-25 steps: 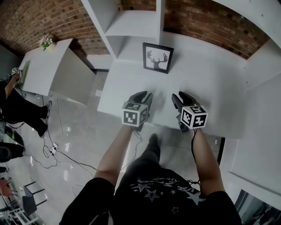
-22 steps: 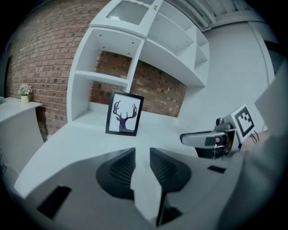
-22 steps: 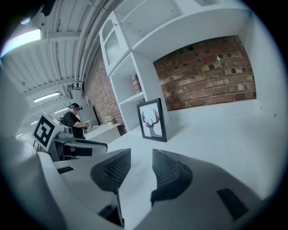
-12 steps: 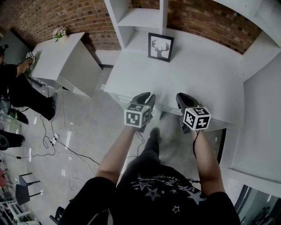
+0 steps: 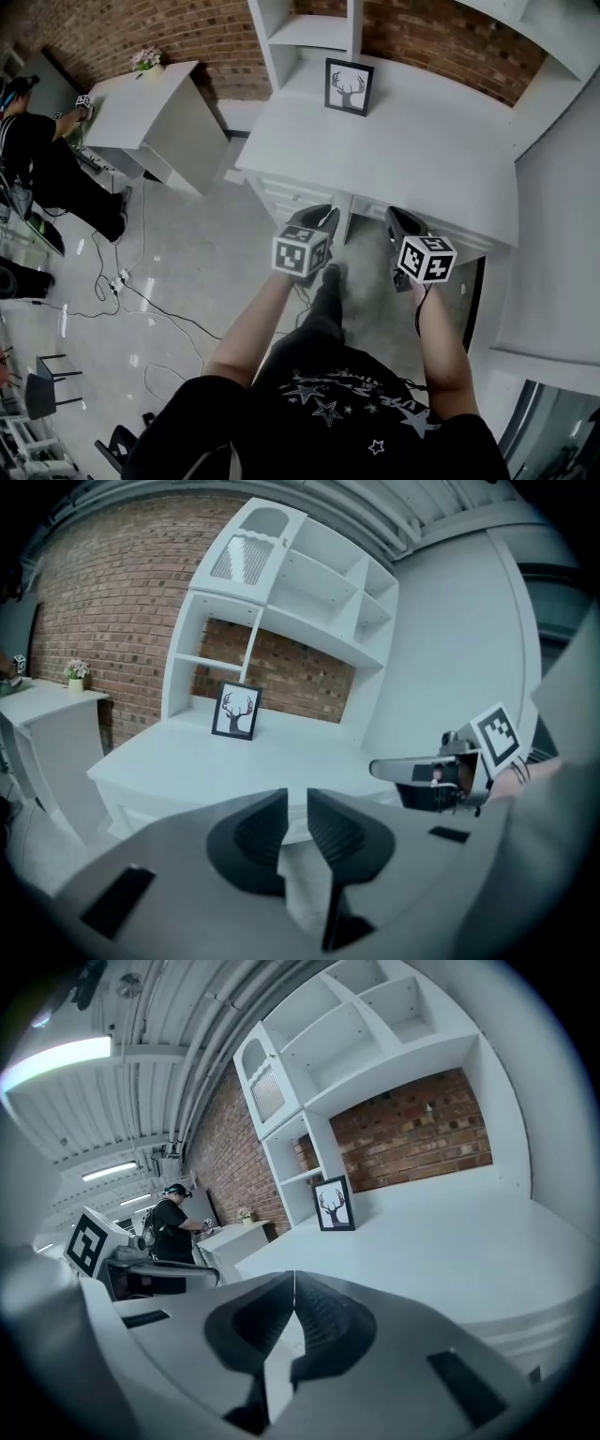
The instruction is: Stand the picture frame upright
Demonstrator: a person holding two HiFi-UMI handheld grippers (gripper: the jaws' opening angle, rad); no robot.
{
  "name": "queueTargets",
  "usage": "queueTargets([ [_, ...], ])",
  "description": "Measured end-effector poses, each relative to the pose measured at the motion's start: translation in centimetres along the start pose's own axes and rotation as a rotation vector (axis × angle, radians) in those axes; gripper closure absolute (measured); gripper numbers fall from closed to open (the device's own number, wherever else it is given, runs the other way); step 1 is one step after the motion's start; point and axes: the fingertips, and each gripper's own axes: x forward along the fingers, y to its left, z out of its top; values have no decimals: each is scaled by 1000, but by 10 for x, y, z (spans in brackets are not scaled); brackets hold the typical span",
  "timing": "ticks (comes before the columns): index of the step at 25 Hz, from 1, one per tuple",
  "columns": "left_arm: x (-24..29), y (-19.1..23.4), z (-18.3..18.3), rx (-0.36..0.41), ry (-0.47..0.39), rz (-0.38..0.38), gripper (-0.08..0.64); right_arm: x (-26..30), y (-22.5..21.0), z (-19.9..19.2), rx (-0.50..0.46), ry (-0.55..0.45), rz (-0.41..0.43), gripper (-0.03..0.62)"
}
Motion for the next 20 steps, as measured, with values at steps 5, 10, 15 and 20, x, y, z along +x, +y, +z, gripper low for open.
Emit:
queueTargets([
  [5, -28, -21, -11, 7, -14, -5, 492, -30, 15, -15, -5, 0, 3, 575],
  [10, -44, -35, -18, 10, -20, -13, 506, -49, 25, -21, -17, -3, 8, 575],
  [15, -49, -44, -15, 30, -10, -31, 538, -53, 31, -25, -34, 9, 20, 577],
  [20, -45, -42, -19, 30, 9, -50, 540, -49, 36, -30, -26, 8, 29, 577],
])
